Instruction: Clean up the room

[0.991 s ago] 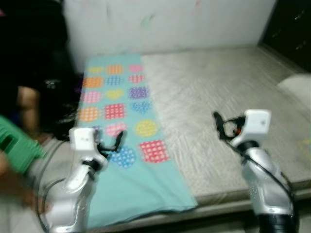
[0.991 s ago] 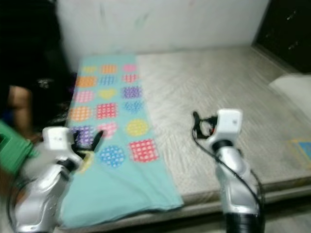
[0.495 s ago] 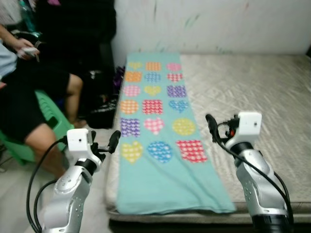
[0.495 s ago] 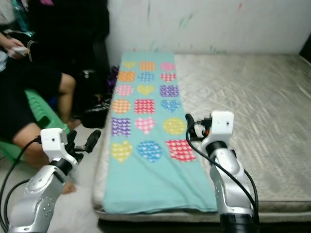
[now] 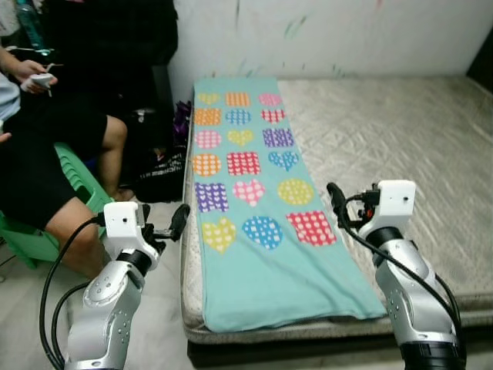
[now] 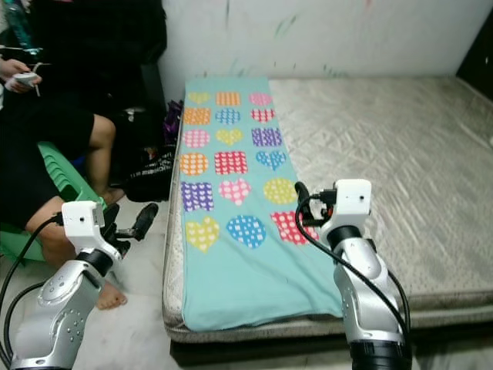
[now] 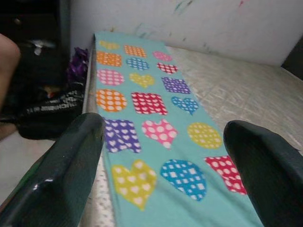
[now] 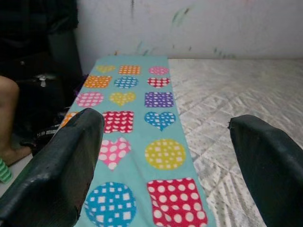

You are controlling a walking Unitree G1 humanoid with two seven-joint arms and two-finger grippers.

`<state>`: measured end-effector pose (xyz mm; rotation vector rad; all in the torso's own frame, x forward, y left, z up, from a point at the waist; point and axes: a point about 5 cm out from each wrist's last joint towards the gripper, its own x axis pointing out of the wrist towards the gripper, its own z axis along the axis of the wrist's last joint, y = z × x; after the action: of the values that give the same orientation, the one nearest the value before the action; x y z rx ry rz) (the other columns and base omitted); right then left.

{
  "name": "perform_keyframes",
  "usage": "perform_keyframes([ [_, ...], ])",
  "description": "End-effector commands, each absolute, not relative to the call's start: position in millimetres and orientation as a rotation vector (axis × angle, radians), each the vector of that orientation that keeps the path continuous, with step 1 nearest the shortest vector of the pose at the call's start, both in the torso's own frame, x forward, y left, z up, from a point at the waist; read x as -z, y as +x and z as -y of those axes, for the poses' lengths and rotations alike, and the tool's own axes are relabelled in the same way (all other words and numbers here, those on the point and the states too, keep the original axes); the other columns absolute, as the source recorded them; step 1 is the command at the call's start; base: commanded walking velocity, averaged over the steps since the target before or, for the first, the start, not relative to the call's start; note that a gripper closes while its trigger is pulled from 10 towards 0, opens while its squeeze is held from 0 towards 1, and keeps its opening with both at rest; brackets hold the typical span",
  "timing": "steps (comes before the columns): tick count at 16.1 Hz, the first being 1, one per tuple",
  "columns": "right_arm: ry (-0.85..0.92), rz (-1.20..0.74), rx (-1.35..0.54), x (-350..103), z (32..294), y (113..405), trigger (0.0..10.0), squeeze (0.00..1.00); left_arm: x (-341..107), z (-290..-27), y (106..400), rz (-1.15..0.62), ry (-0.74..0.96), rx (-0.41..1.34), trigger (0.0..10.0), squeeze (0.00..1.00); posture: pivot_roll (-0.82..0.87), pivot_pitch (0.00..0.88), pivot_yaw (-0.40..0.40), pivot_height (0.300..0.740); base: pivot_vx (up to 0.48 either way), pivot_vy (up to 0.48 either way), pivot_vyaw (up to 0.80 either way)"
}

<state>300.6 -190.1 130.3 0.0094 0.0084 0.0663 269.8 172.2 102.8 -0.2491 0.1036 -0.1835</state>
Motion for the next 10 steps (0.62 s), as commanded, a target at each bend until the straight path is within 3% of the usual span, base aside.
perform_keyframes([
  [1,0.003,0.004,-0.064,-133.8,192.5,301.4,10.0,0.00,-103.9,-169.2,270.9,-0.103,-0.248,0.200,10.0,0.00,-0.22,0.000,0.033,0.740,0.000,0.000,0.00],
  [8,0.003,-0.010,-0.106,-130.3,184.0,299.9,10.0,0.00,-103.7,-169.7,270.8,-0.107,-0.245,0.189,10.0,0.00,-0.22,0.000,0.033,0.740,0.000,0.000,0.00],
  [10,-0.003,-0.016,-0.116,-128.5,182.6,298.6,10.0,0.00,-102.5,-170.1,269.6,-0.111,-0.246,0.184,10.0,0.00,-0.22,0.000,0.030,0.715,0.000,0.000,0.00],
])
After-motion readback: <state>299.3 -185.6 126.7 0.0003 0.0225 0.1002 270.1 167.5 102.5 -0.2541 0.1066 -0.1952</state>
